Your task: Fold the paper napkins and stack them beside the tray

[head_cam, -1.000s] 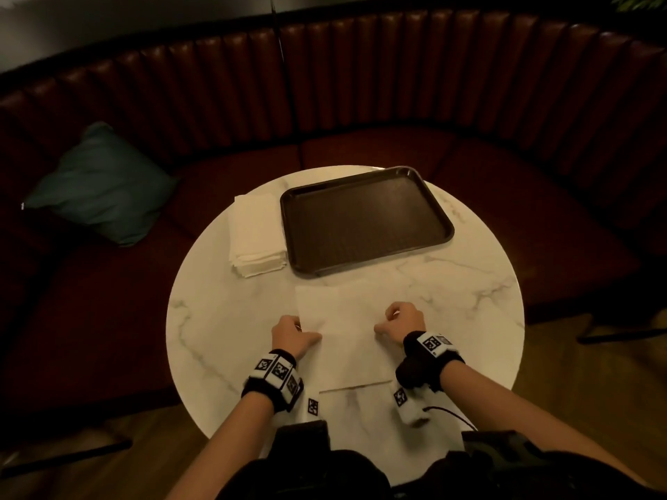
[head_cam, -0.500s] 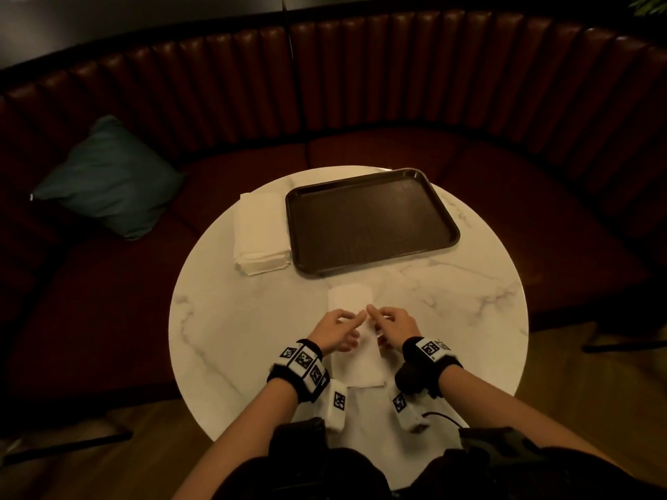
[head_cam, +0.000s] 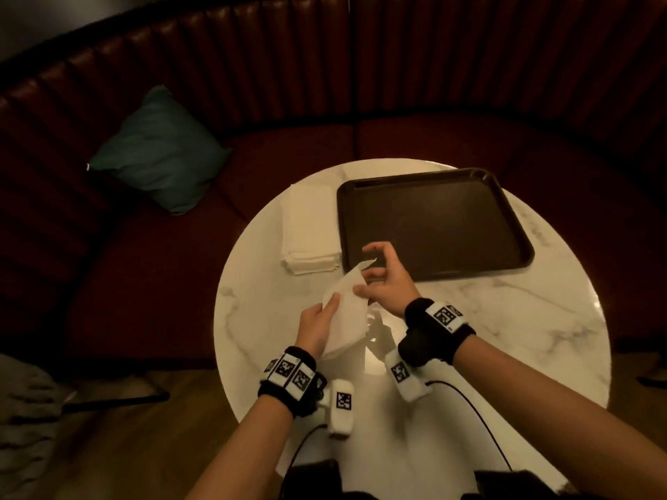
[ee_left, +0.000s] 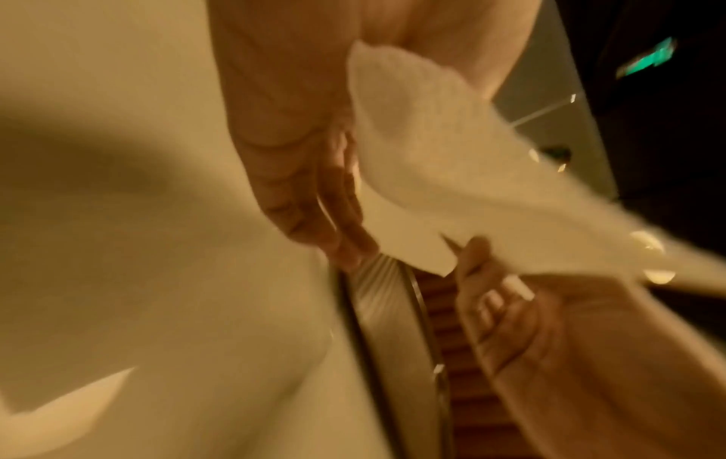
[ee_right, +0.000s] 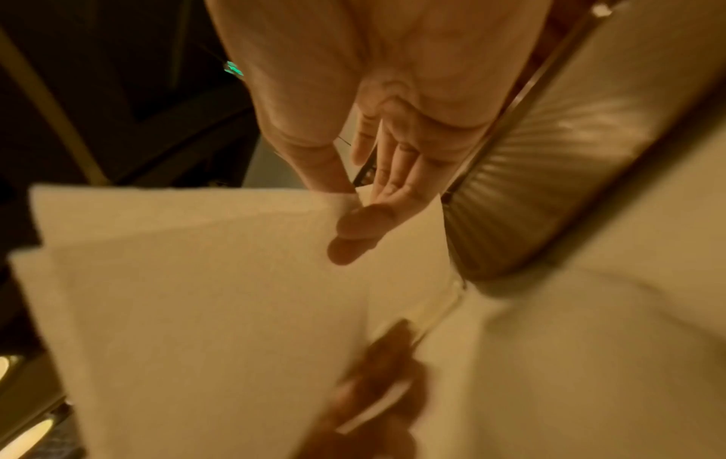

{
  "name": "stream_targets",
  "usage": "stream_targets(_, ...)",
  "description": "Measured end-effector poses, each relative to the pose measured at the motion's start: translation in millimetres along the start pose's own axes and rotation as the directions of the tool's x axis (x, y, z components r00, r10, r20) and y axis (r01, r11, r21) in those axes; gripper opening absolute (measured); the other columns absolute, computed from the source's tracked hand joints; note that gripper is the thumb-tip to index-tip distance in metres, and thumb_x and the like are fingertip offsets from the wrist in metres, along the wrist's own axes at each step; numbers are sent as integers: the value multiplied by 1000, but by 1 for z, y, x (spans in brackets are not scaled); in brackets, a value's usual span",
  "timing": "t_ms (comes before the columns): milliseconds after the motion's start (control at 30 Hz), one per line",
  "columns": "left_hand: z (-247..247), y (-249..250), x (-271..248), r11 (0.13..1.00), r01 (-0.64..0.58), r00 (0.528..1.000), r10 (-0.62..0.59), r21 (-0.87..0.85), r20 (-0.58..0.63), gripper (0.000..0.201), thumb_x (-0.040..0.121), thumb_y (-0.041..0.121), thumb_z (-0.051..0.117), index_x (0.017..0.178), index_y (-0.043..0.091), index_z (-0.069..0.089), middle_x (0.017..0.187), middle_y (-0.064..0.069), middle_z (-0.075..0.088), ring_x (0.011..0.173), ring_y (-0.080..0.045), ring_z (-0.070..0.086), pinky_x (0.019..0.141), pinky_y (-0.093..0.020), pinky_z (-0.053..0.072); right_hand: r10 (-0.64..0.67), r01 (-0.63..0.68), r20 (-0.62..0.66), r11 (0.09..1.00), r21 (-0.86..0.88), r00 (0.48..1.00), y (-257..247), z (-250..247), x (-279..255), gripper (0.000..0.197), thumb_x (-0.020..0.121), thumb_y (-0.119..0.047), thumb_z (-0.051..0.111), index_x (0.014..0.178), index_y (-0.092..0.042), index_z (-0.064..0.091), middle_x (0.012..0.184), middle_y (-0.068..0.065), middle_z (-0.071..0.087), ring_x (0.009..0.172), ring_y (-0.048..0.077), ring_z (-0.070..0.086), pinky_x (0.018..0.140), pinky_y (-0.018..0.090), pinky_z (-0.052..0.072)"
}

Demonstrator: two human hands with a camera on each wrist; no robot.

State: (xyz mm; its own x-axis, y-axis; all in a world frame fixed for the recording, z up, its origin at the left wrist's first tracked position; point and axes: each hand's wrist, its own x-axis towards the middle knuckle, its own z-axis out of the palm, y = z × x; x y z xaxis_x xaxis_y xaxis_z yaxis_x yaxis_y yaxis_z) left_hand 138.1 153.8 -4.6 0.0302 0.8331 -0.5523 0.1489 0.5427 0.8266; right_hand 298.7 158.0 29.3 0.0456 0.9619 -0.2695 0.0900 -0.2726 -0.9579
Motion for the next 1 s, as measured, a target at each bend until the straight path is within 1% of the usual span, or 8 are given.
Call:
stream_targets(133,-34,57,54,976,-209,973,201,-60,-117,8,90,14,66,96,10,63,86,-4,66,88,-26,65,77,-29,54,-122,114,-48,984,-137,991,-28,13,56,38,80,2,66,100,-26,52,81,13,64,56,26,51,60,35,50)
stream_targets(267,-54,108,100,907,-415,902,420,67,-104,24,88,13,69,108,18,57,74,-2,60,64,-10,62,62,-26,55,-157,127,-114,963,-239,981,-48,25,107,35,83,-3,65,105,-31,68,100,-3,67,79,38,61,79,43,57)
stream_targets(433,-63,137,155,835,-541,831,549,102,-88,38,88,12,67,121,27,55,76,-3,59,61,-9,57,56,-21,52,-227,177,-194,953,-246,954,-54,35,170,48,84,3,62,126,-21,61,123,-3,55,70,16,52,78,34,55)
stream_targets(533,-62,137,184,829,-522,831,547,200,-101,33,89,13,65,119,24,57,71,-1,53,56,-8,51,55,-20,49,-208,137,-228,947,-292,951,-46,42,201,49,84,4,61,128,-18,59,124,-1,53,79,10,51,85,30,51)
stream_targets(667,-57,120,214,823,-384,892,447,418,-61,38,84,15,70,116,20,50,63,-1,49,61,-20,50,70,-38,52,-77,-24,-165,843,-537,983,-20,52,236,49,86,-1,58,132,-18,57,133,1,45,111,23,54,99,35,45)
stream_targets(800,-56,100,230,852,-213,930,328,477,-169,60,75,36,78,117,12,43,119,-15,49,108,-32,49,94,-43,44,25,-107,-131,739,-665,991,-2,59,246,49,89,-5,55,135,-22,51,135,-2,38,110,25,54,92,35,48)
stream_targets(900,-57,98,233,871,-51,957,182,489,-224,81,68,58,75,124,10,41,130,-15,42,121,-33,39,104,-44,36,-53,-79,-176,744,-664,983,0,58,242,48,91,-17,56,137,-24,46,135,-4,34,94,22,58,84,35,51)
stream_targets(1000,-51,98,230,881,-45,972,148,471,-184,89,69,55,77,132,8,37,132,-16,42,121,-33,43,99,-35,37,-40,-92,-166,698,-710,985,4,63,236,50,92,-31,57,139,-25,42,135,0,34,94,25,59,85,39,51)
